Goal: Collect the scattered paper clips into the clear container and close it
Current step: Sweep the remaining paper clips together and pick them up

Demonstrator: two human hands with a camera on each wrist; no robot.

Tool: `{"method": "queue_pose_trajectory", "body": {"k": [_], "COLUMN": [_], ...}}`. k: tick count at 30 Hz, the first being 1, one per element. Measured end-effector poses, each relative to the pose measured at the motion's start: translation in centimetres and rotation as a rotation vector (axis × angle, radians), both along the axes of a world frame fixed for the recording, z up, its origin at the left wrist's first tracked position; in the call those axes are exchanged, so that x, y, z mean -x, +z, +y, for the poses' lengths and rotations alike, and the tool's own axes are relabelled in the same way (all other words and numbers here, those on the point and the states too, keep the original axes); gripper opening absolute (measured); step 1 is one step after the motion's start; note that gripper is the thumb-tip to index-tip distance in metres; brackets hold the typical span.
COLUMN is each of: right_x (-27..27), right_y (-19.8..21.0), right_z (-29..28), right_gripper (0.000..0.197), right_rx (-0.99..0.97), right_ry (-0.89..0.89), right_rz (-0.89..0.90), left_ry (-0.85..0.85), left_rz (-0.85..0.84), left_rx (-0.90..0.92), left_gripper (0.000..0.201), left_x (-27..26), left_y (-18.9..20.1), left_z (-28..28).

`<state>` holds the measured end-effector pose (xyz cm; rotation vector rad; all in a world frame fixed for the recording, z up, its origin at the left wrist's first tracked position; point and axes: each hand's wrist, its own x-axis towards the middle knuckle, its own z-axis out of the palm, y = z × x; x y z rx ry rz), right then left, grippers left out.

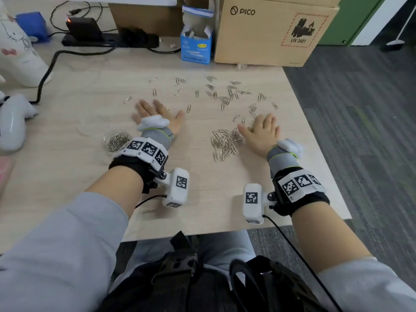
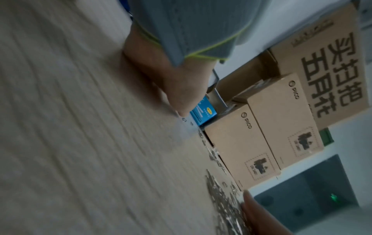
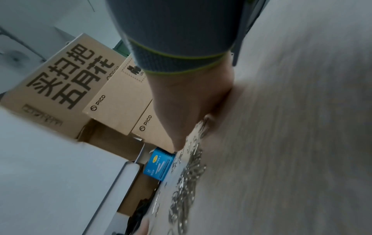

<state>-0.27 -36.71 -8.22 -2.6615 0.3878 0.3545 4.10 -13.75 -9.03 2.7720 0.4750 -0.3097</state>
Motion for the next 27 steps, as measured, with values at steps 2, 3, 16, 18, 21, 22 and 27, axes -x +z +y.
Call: {"method": "queue_pose_trajectory", "body": {"k": [2, 3, 16, 18, 21, 22, 27], "right_x": [-0.5, -0.7, -4.7, -5.2, -6.1, -6.4, -7.6], "right_y": [-0.2, -0.3, 0.0, -0.2, -0.2, -0.3, -0.3], "right_z": [0.7, 1.1, -0.3, -0.7, -0.8, -0.8, -0.5], "right_gripper": [0.080, 0.080, 0.082, 0.083, 0.086, 0.086, 0.082], "right_rx": [0.015, 0.020, -0.177, -0.176, -0.164, -0.152, -0.117], "right_ry": [0.077, 0.117, -0.196, -0.230, -0.238, -0.240, -0.138], "right_rz": [0.010, 0.011, -0.187, -0.183, -0.146, -0.133, -0.078], "left_ry": [-0.079, -0.128, -0.057, 0.114, 0.261, 0.274, 0.218], "left_rz": [0.013, 0.023, -0.094, -0.113, -0.120, -0.111, -0.036], "left_rx": [0.005, 0.009, 0.071, 0.059, 0.057, 0.057, 0.093], "left_gripper": [0.085, 0.085, 0.076, 0.079, 0.080, 0.079, 0.078], "left_x": [0.0, 0.2, -3.2, -3.4, -3.3, -3.3, -4.7], "left_y": [-0.1, -0.1, 1.9, 1.4, 0.9, 1.0, 1.3], "left_z": [-1.0, -1.7, -1.6, -0.3, 0.5, 0.6, -0.4]}}
